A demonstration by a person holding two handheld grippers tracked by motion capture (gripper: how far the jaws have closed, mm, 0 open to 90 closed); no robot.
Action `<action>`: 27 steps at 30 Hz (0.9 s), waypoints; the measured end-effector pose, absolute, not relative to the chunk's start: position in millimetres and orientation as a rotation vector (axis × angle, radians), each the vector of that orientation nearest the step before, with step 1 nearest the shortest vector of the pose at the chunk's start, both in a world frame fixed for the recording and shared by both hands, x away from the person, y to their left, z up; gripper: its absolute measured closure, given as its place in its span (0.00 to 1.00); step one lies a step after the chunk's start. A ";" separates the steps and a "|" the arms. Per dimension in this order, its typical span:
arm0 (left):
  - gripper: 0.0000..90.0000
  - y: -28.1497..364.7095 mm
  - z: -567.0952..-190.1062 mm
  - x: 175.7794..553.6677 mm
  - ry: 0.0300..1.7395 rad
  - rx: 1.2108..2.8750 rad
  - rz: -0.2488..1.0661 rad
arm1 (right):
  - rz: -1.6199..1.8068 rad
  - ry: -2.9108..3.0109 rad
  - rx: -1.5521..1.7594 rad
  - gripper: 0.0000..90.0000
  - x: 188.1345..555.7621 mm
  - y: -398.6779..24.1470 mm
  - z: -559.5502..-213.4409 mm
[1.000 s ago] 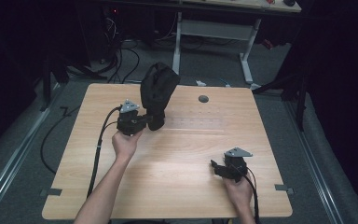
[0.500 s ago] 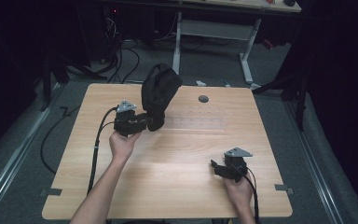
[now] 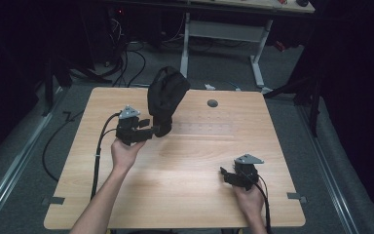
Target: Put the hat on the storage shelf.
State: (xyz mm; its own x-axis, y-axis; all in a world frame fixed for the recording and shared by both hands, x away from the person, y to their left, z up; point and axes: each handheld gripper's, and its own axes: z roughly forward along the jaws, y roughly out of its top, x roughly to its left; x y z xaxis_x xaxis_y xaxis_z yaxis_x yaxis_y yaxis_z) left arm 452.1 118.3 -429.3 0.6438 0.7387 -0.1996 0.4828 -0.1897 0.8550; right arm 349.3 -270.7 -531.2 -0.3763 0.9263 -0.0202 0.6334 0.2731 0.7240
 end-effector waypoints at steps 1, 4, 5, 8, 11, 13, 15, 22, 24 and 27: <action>0.52 119.8 -428.7 451.1 0.975 1.840 0.314 | 0.886 2.107 1.405 0.37 349.3 -270.7 -531.2; 0.52 125.2 -427.0 447.9 0.980 1.833 0.317 | 0.886 2.106 1.405 0.37 349.3 -270.7 -531.2; 0.52 127.3 -426.3 446.7 0.980 1.831 0.320 | 0.886 2.106 1.405 0.37 349.3 -270.7 -531.2; 0.52 133.3 -424.5 443.0 0.984 1.818 0.322 | 0.886 2.106 1.405 0.37 349.3 -270.7 -531.2; 0.51 138.9 -423.5 439.6 0.989 1.810 0.323 | 0.887 2.106 1.405 0.37 349.3 -270.7 -531.2; 0.51 141.9 -423.1 437.6 0.990 1.810 0.326 | 0.887 2.105 1.408 0.37 349.2 -270.5 -531.2; 0.51 144.8 -422.5 435.5 0.991 1.808 0.329 | 0.888 2.105 1.407 0.37 349.2 -270.5 -531.2; 0.50 153.7 -423.9 428.3 1.002 1.796 0.316 | 0.887 2.106 1.405 0.37 349.3 -270.7 -531.2; 0.50 156.1 -424.4 426.1 1.004 1.793 0.313 | 0.887 2.106 1.406 0.37 349.3 -270.6 -531.2; 0.50 159.5 -424.4 422.5 1.004 1.781 0.292 | 0.888 2.105 1.407 0.37 349.2 -270.5 -531.2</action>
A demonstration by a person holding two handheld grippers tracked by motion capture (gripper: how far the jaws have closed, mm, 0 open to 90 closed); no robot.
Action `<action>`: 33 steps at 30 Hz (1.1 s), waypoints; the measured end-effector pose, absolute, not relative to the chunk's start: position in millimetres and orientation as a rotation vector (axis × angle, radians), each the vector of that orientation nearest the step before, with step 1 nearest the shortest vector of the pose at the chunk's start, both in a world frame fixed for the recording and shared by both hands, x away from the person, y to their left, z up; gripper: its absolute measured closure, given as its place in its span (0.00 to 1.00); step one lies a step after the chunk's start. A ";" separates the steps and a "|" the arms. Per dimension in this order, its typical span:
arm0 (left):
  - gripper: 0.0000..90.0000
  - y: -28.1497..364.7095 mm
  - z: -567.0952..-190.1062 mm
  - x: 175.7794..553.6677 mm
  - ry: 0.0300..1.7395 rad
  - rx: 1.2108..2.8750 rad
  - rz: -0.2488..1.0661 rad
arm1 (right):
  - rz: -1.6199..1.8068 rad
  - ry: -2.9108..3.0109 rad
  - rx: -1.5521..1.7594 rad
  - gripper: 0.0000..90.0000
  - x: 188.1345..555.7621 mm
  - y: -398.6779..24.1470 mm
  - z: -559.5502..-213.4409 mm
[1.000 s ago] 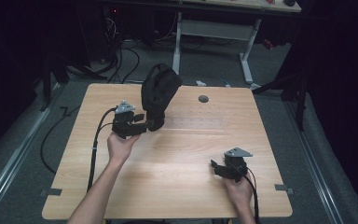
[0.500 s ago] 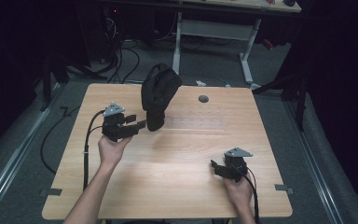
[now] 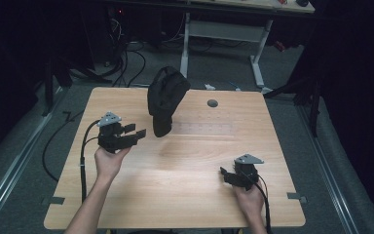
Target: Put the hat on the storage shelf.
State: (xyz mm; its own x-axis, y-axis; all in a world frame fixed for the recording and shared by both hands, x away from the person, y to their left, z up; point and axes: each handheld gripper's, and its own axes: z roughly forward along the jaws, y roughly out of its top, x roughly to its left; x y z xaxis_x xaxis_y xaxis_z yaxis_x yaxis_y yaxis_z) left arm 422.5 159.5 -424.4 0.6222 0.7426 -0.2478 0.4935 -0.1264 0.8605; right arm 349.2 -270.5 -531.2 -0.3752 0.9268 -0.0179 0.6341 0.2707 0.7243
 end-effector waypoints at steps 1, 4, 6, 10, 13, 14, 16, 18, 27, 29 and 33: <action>0.50 160.5 -424.4 421.3 1.001 1.778 0.290 | 0.887 2.105 1.407 0.37 349.2 -270.5 -531.2; 0.50 163.4 -424.7 417.2 1.000 1.775 0.277 | 0.887 2.105 1.407 0.37 349.2 -270.5 -531.2; 0.50 165.2 -425.7 414.9 1.002 1.770 0.265 | 0.887 2.106 1.407 0.37 349.2 -270.5 -531.2; 0.49 168.1 -428.4 410.5 1.006 1.767 0.254 | 0.888 2.105 1.407 0.37 349.2 -270.5 -531.2; 0.49 170.4 -431.0 406.4 1.009 1.763 0.244 | 0.887 2.105 1.407 0.37 349.2 -270.5 -531.2; 0.49 171.1 -432.0 404.9 1.010 1.761 0.242 | 0.887 2.105 1.408 0.37 349.2 -270.5 -531.2; 0.49 172.4 -433.8 402.3 1.013 1.762 0.240 | 0.887 2.106 1.407 0.37 349.2 -270.6 -531.2; 0.49 173.6 -435.4 399.8 1.017 1.760 0.237 | 0.887 2.106 1.407 0.37 349.2 -270.6 -531.2; 0.48 179.1 -444.6 388.7 1.032 1.766 0.235 | 0.886 2.106 1.405 0.37 349.2 -270.7 -531.2; 0.48 180.4 -447.1 386.2 1.038 1.763 0.229 | 0.886 2.106 1.406 0.37 349.2 -270.7 -531.2; 0.48 181.7 -452.6 381.9 1.046 1.763 0.222 | 0.887 2.106 1.406 0.37 349.2 -270.7 -531.2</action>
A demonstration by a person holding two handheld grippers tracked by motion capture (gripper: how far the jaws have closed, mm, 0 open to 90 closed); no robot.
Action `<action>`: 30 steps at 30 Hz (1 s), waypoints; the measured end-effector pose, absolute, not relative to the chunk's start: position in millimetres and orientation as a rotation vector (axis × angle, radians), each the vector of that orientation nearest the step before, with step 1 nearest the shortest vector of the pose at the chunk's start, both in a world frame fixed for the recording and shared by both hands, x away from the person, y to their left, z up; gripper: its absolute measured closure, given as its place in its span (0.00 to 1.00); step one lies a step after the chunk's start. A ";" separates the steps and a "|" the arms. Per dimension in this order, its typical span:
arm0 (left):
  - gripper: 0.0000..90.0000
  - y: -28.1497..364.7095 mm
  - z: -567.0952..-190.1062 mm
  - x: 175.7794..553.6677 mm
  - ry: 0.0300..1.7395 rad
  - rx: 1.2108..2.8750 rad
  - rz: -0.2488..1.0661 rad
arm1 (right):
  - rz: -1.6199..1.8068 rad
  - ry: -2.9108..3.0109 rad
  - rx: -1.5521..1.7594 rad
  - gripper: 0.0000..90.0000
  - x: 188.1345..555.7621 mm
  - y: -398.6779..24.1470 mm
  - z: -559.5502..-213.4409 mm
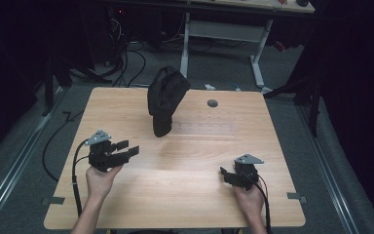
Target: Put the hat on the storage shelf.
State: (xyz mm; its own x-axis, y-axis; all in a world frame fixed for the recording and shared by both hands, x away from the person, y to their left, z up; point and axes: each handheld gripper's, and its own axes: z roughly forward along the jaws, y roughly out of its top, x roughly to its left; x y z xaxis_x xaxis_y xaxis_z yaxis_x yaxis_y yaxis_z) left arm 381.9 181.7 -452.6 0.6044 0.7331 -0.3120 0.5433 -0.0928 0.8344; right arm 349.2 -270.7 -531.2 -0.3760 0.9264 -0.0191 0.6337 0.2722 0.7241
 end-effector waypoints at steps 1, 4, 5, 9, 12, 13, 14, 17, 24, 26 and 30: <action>0.48 181.8 -454.2 381.0 1.048 1.764 0.222 | 0.887 2.106 1.406 0.37 349.2 -270.6 -531.2; 0.48 182.4 -458.7 378.3 1.057 1.768 0.220 | 0.886 2.106 1.405 0.37 349.2 -270.7 -531.2; 0.48 182.7 -460.1 377.5 1.060 1.767 0.218 | 0.887 2.105 1.408 0.37 349.1 -270.6 -531.2; 0.48 183.5 -464.7 375.1 1.070 1.766 0.210 | 0.887 2.106 1.406 0.37 349.2 -270.7 -531.2; 0.48 183.1 -467.3 373.5 1.074 1.771 0.212 | 0.886 2.106 1.405 0.37 349.2 -270.7 -531.2; 0.48 182.7 -468.4 373.0 1.075 1.770 0.211 | 0.886 2.106 1.405 0.37 349.2 -270.7 -531.2; 0.48 182.8 -469.3 372.6 1.075 1.776 0.209 | 0.886 2.106 1.405 0.37 349.2 -270.7 -531.2; 0.48 181.7 -473.0 371.3 1.083 1.784 0.213 | 0.886 2.106 1.405 0.37 349.2 -270.7 -531.2; 0.47 178.4 -482.6 369.0 1.094 1.808 0.213 | 0.886 2.106 1.406 0.37 349.2 -270.7 -531.2; 0.47 177.2 -485.1 368.2 1.098 1.814 0.212 | 0.886 2.106 1.406 0.37 349.2 -270.7 -531.2; 0.47 175.1 -490.4 367.2 1.103 1.824 0.213 | 0.886 2.106 1.406 0.37 349.2 -270.7 -531.2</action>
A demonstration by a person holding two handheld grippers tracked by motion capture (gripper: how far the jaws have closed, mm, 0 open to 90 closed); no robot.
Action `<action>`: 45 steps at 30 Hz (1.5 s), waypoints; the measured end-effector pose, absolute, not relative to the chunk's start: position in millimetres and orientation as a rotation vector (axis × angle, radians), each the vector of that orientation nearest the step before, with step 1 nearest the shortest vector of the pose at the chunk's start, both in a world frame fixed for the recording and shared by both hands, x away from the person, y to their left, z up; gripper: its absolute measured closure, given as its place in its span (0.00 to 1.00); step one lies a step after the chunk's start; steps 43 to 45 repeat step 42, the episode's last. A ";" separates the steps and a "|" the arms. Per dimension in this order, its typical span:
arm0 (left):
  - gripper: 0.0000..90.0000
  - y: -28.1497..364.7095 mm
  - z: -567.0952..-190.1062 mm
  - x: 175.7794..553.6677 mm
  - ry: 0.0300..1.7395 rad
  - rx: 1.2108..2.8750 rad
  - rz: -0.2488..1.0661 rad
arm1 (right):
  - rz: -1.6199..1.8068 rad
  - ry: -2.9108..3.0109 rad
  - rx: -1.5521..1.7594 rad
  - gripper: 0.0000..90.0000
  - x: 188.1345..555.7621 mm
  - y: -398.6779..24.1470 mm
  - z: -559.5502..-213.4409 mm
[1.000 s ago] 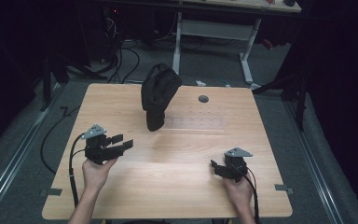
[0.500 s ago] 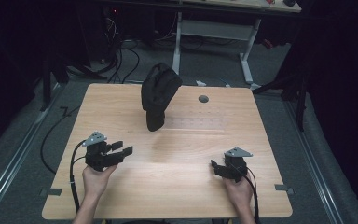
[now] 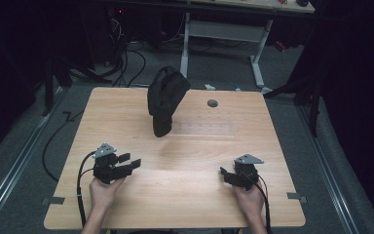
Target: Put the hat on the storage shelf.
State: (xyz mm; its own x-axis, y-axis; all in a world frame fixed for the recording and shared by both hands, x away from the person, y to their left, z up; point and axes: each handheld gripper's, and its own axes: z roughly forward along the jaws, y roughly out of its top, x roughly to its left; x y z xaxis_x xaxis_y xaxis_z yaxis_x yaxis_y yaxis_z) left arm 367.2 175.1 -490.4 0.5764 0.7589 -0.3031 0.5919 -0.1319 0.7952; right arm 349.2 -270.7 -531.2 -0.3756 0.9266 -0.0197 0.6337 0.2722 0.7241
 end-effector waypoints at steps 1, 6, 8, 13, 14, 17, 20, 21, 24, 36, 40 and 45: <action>0.47 174.8 -491.5 367.0 1.106 1.825 0.209 | 0.886 2.106 1.406 0.37 349.2 -270.7 -531.2; 0.47 172.1 -496.8 366.0 1.114 1.839 0.214 | 0.886 2.106 1.406 0.37 349.2 -270.6 -531.2; 0.46 170.8 -499.2 365.6 1.116 1.849 0.220 | 0.886 2.105 1.406 0.37 349.2 -270.7 -531.2; 0.46 167.3 -506.7 364.7 1.126 1.871 0.236 | 0.886 2.105 1.406 0.37 349.2 -270.6 -531.2; 0.46 166.3 -508.1 364.4 1.129 1.884 0.245 | 0.886 2.105 1.406 0.37 349.1 -270.6 -531.2; 0.46 162.4 -514.1 363.5 1.130 1.913 0.266 | 0.887 2.105 1.408 0.37 349.1 -270.5 -531.2; 0.46 159.3 -520.8 363.7 1.138 1.930 0.262 | 0.886 2.105 1.407 0.37 349.1 -270.5 -531.2; 0.45 159.3 -520.8 363.7 1.138 1.930 0.262 | 0.886 2.105 1.406 0.37 349.1 -270.6 -531.2; 0.44 155.6 -528.1 363.7 1.150 1.956 0.289 | 0.886 2.105 1.407 0.37 349.1 -270.5 -531.2; 0.37 138.7 -535.9 356.9 1.100 2.070 0.473 | 0.886 2.105 1.406 0.37 349.1 -270.6 -531.2; 0.35 138.6 -536.0 357.0 1.098 2.071 0.470 | 0.886 2.105 1.407 0.37 349.1 -270.6 -531.2; 0.35 138.6 -536.0 357.0 1.098 2.072 0.470 | 0.886 2.104 1.406 0.37 349.2 -270.6 -531.2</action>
